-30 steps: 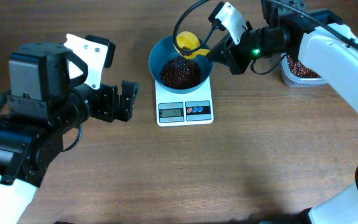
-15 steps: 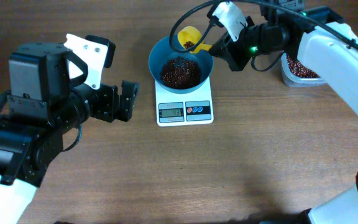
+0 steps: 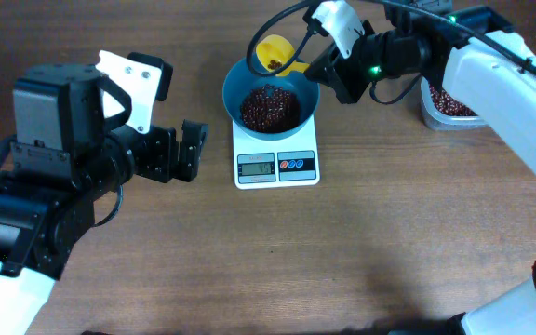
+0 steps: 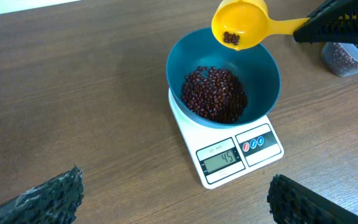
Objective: Scoop item into bowl and weigh 50g on scale
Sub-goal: 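Hold the scoop tilted over the bowl to empty remaining beans, then move the scoop back to the bean tub and scoop more beans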
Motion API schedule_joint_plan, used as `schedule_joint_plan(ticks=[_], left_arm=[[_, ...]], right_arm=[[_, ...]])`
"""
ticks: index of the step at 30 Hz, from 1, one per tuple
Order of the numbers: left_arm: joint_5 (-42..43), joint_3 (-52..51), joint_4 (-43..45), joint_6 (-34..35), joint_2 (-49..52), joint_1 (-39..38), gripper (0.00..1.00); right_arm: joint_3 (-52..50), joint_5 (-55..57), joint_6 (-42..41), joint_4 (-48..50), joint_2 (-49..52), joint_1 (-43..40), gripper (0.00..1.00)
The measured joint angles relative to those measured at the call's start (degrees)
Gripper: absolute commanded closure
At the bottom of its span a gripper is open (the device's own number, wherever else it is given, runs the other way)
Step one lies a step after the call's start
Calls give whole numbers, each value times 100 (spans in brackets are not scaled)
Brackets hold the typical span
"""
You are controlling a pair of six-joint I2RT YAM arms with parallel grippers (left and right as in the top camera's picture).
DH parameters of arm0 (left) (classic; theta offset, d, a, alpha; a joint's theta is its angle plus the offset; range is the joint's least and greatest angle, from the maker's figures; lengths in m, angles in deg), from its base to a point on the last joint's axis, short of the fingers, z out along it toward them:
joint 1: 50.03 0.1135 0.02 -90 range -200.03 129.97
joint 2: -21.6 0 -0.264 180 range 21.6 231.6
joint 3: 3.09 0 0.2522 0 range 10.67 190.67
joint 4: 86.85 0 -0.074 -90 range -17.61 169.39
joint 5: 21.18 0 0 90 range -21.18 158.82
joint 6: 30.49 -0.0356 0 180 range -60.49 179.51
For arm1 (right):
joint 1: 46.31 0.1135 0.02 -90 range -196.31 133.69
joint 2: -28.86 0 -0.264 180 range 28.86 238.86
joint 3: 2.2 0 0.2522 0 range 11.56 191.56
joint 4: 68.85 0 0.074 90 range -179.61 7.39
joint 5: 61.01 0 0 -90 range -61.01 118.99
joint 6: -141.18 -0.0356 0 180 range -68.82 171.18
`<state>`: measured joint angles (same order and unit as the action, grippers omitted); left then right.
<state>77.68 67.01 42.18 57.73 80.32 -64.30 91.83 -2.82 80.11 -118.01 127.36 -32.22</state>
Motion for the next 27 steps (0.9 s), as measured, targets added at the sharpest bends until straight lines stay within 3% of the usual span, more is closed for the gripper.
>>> schedule_joint_plan(ticks=[11,27], left_arm=[[0,0,0,0,0,0,1],[0,0,0,0,0,0,1]], right_arm=[[0,1027,-28,-13,-85,168,96],[20,1174,-26,94,-195,284,96]])
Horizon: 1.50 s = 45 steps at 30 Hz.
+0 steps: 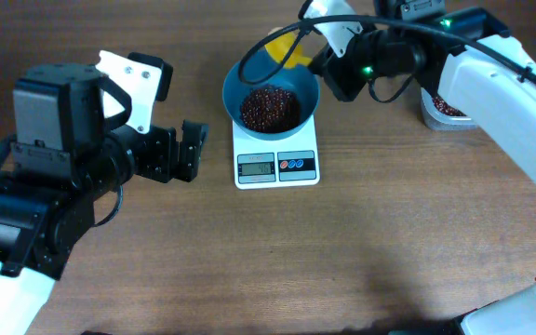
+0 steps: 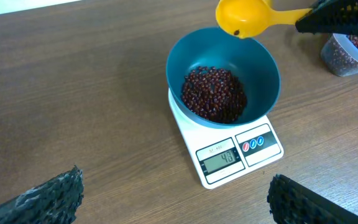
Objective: Scoop item into bowl and weigh 50g on scale
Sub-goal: 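Move the scoop back to the bean tub and scoop more beans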
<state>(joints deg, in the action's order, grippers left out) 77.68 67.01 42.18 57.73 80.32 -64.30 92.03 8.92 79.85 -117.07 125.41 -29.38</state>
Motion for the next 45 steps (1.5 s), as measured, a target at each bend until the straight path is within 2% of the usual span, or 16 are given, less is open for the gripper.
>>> schedule_joint_plan(ticks=[4,10,14,17,19,26,32,39,45], left_arm=[[0,0,0,0,0,0,1],[0,0,0,0,0,0,1],[0,0,-11,0,7,4,1],[17,0,0,0,9,11,1],[17,0,4,0,9,11,1],[20,0,0,0,11,11,1],[20,0,0,0,11,11,1],[20,0,0,0,11,11,1],[20,0,0,0,11,9,1]], right_arm=[[262,-68,-28,138,-236,-114,96],[354,-352,-149,-737,-468,-575,96],[365,999,-472,-1532,-472,-2538,96],[365,1663,-494,-1976,-402,-3292,96],[376,1799,-494,-2299,-133,-3379,96],[376,1974,-621,-2516,649,-3348,96],[376,984,-778,-2516,809,-3333,96],[376,715,-951,-2599,809,-3576,96],[376,-968,-1043,-2660,809,-4428,96]])
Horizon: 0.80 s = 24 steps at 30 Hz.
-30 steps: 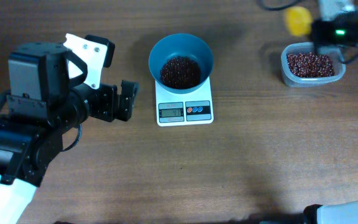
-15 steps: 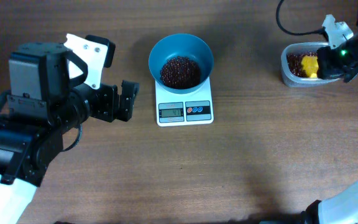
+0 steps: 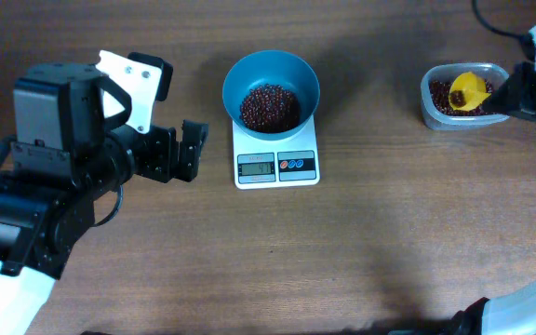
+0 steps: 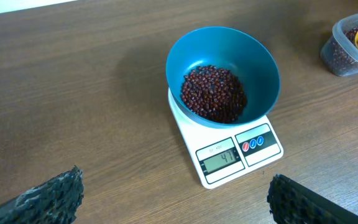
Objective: Scoop item into bowl and weigh 50g on scale
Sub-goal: 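Move the scoop back to the bean tub and scoop more beans, then carry the scoop with a few beans over the teal bowl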
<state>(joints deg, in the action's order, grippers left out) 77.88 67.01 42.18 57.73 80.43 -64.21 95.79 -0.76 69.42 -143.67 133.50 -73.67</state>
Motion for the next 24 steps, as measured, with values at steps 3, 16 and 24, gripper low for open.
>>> schedule_joint_plan(ticks=[3,16,24], left_arm=[[-2,0,2,0,0,2,1],[0,0,-7,0,0,2,1],[0,0,-2,0,0,0,1]], right_arm=[[0,-472,-4,-107,0,-398,96],[118,-2763,22,26,-44,1158,96],[118,-1932,317,1084,-50,3357,96]])
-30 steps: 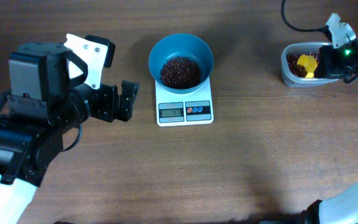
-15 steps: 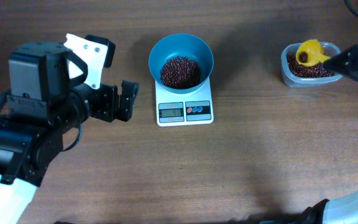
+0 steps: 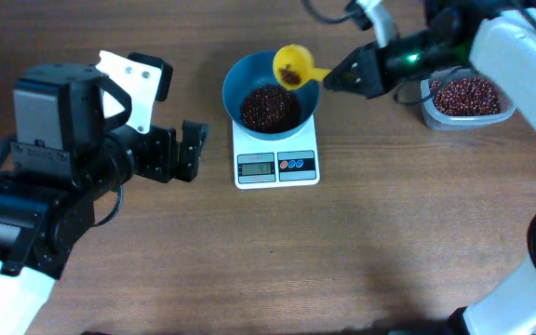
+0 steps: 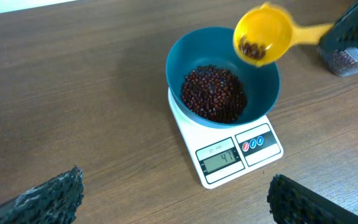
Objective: Scoop item into bowl and weigh 50g on scale
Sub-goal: 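Carry the scoop with a few beans over the teal bowl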
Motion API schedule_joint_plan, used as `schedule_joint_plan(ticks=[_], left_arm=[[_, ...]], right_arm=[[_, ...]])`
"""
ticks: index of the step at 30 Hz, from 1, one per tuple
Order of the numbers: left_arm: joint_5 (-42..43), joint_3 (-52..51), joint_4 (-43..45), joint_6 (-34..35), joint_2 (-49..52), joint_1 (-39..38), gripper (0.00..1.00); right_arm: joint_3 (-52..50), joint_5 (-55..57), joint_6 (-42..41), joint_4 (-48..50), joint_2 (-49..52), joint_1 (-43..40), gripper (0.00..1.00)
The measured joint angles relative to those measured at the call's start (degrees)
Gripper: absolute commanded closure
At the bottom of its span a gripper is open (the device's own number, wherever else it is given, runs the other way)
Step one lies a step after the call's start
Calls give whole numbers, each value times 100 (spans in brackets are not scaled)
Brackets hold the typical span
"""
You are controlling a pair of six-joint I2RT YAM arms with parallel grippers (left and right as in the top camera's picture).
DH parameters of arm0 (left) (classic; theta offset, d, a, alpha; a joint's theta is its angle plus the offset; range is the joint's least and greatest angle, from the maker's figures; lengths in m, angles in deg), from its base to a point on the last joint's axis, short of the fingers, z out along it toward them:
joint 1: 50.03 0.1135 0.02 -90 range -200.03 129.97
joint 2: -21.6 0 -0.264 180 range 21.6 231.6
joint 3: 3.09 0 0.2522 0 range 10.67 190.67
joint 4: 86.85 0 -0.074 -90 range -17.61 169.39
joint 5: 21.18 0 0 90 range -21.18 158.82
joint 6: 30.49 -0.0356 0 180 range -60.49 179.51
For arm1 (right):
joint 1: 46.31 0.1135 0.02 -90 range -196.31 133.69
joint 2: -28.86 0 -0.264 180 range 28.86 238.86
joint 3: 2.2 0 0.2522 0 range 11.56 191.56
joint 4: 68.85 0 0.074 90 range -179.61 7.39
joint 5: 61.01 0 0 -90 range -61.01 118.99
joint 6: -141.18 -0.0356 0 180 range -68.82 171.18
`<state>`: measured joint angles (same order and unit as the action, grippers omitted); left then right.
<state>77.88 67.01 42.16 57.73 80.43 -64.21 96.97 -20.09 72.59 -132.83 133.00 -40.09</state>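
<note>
A blue bowl (image 3: pixel 249 76) with dark red beans (image 3: pixel 269 107) stands on the white scale (image 3: pixel 276 167); its display (image 4: pixel 221 159) reads 47. My right gripper (image 3: pixel 354 73) is shut on the handle of a yellow scoop (image 3: pixel 291 65), which carries a few beans above the bowl's far right rim. That scoop (image 4: pixel 261 38) appears blurred in the left wrist view. My left gripper (image 3: pixel 194 150) stays open to the left of the scale, nothing between its fingers.
A clear tub of red beans (image 3: pixel 465 98) stands at the far right of the wooden table (image 3: pixel 277 261). The right arm reaches over the table's back right. The left arm's body fills the left side.
The right gripper was at the bean tub with the scoop dipped in it; now it holds the scoop, with a few beans, over the bowl's rim. The scale reading stays 47.
The scoop was tipped over the bowl with a few beans and the scale read 45. Then the scoop was nearly empty and the display showed 46. The scoop was later in the tub, reading 47. Now it is over the bowl again.
</note>
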Motion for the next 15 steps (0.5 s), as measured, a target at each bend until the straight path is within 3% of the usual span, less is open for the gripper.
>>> schedule_joint_plan(ticks=[3,15], left_arm=[[0,0,0,0,0,2,1],[-2,0,0,0,0,2,1]], right_arm=[[0,367,227,83,-4,374,96],[144,1351,280,531,-328,411,96]])
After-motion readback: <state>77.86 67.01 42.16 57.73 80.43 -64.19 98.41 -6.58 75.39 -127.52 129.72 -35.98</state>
